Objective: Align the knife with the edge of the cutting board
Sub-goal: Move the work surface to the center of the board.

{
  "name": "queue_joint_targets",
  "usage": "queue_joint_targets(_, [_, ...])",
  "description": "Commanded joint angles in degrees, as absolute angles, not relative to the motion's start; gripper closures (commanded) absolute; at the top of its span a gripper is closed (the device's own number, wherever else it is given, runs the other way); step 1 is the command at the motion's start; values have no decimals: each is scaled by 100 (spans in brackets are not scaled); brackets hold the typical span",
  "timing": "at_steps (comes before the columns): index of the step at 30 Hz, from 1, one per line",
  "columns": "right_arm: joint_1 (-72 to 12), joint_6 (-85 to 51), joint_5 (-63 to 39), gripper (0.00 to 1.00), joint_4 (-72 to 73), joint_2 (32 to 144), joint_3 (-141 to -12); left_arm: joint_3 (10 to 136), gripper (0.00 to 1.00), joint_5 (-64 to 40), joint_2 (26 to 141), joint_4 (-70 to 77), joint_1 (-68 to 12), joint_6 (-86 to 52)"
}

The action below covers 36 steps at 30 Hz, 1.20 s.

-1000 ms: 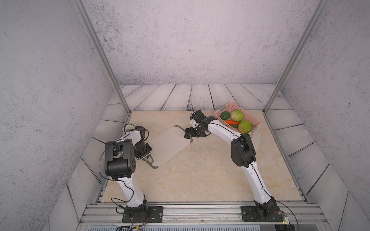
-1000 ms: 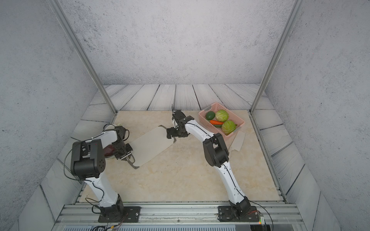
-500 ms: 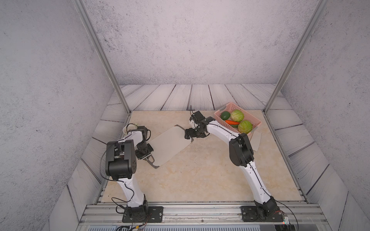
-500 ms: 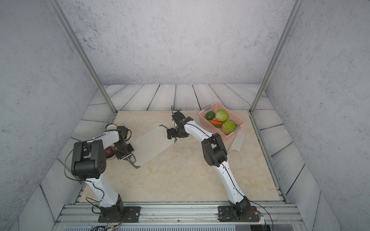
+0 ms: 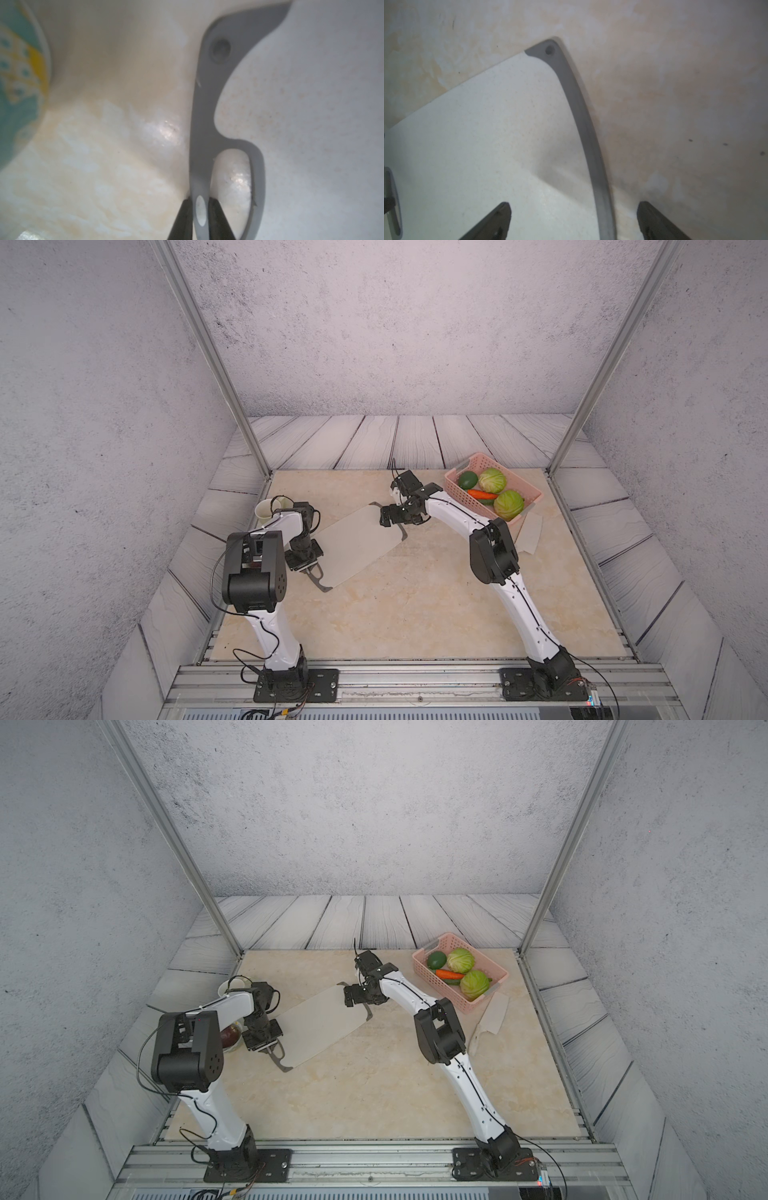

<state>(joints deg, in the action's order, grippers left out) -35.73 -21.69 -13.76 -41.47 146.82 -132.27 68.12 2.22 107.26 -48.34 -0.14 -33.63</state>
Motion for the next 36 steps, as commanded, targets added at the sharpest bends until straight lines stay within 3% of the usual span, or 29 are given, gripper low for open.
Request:
queue_joint_targets(1, [-3595,-2241,-1512,1,-4369,14802,-13311,6760,94,-82,10777,-5201,-233,-3134])
queue_joint_targets(17, [-3595,-2170,-1100,1,-5538,13980,-12465,6981,98,-114,10828,-5126,-584,-2944])
queue_joint_targets(36, [-3400,-2490,-1218,1,-4399,12382,-9647,7649,100,-335,11159,-5228,-1069,-2575])
